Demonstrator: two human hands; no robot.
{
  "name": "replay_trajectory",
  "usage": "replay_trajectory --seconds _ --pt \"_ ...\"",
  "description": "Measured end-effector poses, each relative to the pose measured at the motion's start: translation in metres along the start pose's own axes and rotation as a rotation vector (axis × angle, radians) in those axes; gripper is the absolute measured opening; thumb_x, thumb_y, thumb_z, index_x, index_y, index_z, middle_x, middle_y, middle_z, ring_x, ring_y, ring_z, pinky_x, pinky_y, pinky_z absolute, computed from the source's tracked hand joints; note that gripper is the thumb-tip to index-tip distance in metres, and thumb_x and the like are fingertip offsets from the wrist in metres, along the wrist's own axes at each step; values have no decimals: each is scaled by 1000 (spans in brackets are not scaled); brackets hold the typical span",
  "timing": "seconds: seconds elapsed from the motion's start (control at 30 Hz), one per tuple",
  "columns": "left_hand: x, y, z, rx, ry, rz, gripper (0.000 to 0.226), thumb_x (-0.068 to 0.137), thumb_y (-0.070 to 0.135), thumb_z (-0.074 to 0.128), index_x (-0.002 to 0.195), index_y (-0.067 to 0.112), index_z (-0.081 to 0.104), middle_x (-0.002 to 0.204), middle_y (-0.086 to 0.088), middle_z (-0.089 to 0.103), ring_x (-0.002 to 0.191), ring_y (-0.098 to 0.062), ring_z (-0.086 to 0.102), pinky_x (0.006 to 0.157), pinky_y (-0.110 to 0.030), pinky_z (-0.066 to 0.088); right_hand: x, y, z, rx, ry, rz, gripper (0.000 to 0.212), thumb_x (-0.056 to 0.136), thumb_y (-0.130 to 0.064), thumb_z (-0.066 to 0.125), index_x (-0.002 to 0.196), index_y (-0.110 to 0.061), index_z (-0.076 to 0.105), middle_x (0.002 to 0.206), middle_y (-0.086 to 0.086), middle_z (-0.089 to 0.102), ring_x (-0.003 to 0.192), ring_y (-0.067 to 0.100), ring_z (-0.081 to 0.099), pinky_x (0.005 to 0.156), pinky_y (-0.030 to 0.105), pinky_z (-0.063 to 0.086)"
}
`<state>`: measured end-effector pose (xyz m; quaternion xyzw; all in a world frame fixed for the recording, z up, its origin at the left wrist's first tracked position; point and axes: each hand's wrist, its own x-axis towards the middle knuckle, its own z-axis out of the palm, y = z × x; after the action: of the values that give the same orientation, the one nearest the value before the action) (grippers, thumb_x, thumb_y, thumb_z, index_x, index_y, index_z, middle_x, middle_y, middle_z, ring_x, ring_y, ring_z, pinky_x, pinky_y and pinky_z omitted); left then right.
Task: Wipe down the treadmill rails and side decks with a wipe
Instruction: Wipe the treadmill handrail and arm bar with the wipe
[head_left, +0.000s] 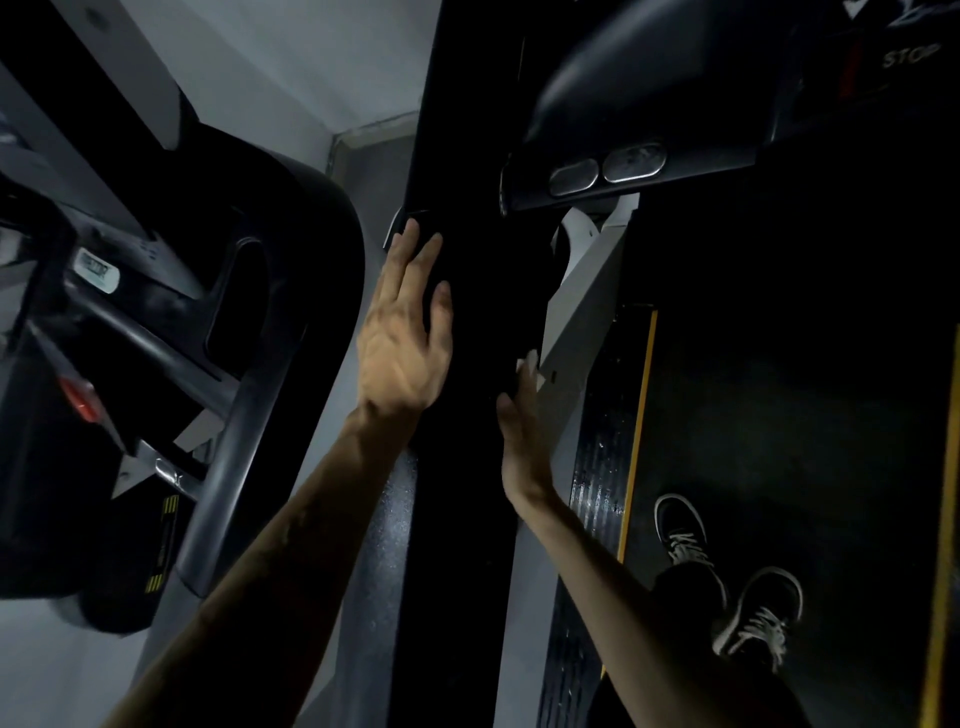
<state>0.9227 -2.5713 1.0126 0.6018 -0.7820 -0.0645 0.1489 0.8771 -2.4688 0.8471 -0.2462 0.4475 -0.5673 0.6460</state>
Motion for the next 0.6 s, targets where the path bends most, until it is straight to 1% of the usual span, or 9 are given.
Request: replay_trajectory --seconds 0.07,0.1,0.2,0.27,0.33,0.37,0.43,0.5,0.6 --pt "0 1 0 -3 0 -6 46 111 31 40 154 15 45 167 -1 31 155 -17 27 120 -41 37 10 -7 2 -118 33 -70 67 106 -59 37 164 -37 12 173 2 6 160 20 2 130 45 3" --pt "0 1 0 -4 -1 -10 46 111 31 39 154 15 45 167 -1 31 155 -17 27 121 -41 37 17 -11 2 -171 51 -119 61 108 -56 33 162 -38 13 172 0 5 160 22 1 130 40 1" --pt "0 0 0 -16 -3 -11 45 111 29 39 154 16 45 167 0 31 155 -16 27 121 -40 36 37 -18 -8 -121 33 -60 65 106 -53 30 161 -27 8 168 -13 -1 158 10 -2 129 31 -1" --pt "1 -2 -1 -36 -11 -11 45 111 28 39 153 16 45 167 2 30 154 -14 28 119 -41 39 38 -21 -17 -75 33 52 86 99 -72 32 163 -21 5 170 -7 -1 156 4 -1 129 31 1" --pt "1 -3 -2 -42 -26 -15 45 111 28 39 154 17 45 168 3 29 154 -13 27 118 -39 40 26 -16 -18 -14 54 130 122 75 -97 39 163 -20 6 171 -8 2 155 4 0 128 32 3" --pt "1 -3 -2 -42 -31 -14 45 110 28 39 154 17 45 168 3 28 154 -12 26 120 -36 38 15 -14 -14 -15 58 154 126 70 -100 41 163 -23 8 170 -13 4 155 1 0 129 35 2" --pt "1 -1 -3 -45 -34 -16 45 111 28 40 154 18 45 168 3 28 155 -10 23 121 -29 33 -6 -7 -2 -19 28 117 108 81 -91 42 163 -30 10 168 -21 7 153 -8 2 130 43 3" --pt "1 0 -4 -54 -38 -20 45 111 27 40 154 18 45 168 2 28 156 -11 22 122 -28 31 -18 -3 9 -8 29 68 91 96 -73 43 165 -26 8 172 -14 4 155 -3 3 130 47 4" --pt "1 -1 -4 -64 -28 -7 45 110 26 40 154 16 46 168 0 29 155 -13 24 122 -31 33 -9 -18 13 -29 45 7 72 101 -57 39 162 -28 13 172 -10 2 157 0 2 130 37 4"
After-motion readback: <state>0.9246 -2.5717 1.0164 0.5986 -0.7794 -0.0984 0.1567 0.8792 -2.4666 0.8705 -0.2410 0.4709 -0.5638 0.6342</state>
